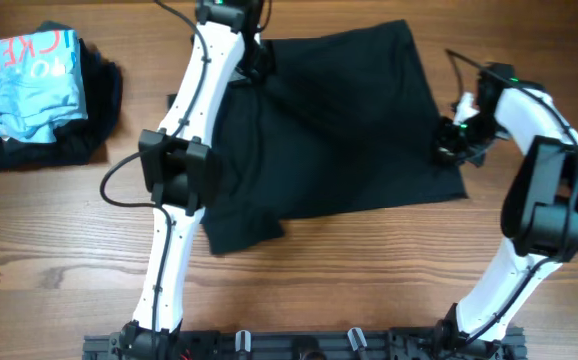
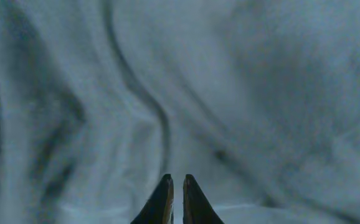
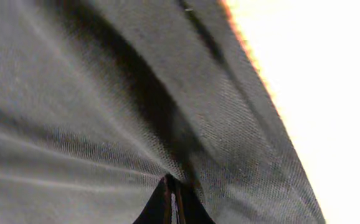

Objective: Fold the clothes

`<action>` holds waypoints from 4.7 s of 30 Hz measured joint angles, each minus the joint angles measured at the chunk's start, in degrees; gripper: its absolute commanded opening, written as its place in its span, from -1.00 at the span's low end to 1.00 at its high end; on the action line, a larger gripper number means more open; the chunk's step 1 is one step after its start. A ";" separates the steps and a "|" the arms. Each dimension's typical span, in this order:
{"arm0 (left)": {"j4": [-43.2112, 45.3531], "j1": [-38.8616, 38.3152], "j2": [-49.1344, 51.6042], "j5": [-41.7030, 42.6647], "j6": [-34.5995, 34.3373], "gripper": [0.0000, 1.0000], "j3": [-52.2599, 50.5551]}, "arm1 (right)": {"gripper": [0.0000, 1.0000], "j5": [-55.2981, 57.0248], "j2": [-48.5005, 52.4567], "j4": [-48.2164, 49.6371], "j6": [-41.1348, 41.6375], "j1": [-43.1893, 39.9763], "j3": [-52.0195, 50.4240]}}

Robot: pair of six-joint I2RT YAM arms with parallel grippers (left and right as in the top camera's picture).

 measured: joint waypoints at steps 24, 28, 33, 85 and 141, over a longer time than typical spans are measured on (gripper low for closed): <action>-12.09 -4.31 -8.33 -2.12 -3.69 -0.92 0.00 | -0.21 1.11 -18.84 -5.97 -2.54 -8.76 1.60; -14.53 -4.31 -14.99 -3.87 -5.14 -0.92 0.00 | -0.14 1.09 -26.86 -9.20 -2.43 -8.44 2.16; -14.93 -4.90 -19.74 -4.70 -6.47 -0.92 0.02 | -0.14 1.40 -31.76 -14.01 -2.12 -8.44 2.29; 6.64 -11.39 -72.78 -24.46 -30.56 -0.12 -70.95 | 0.23 4.55 -38.01 -15.26 -0.68 -8.44 1.79; 38.56 -30.62 -54.73 -6.86 -17.57 0.00 -100.43 | 0.25 4.26 -28.50 0.07 5.95 -8.44 -14.47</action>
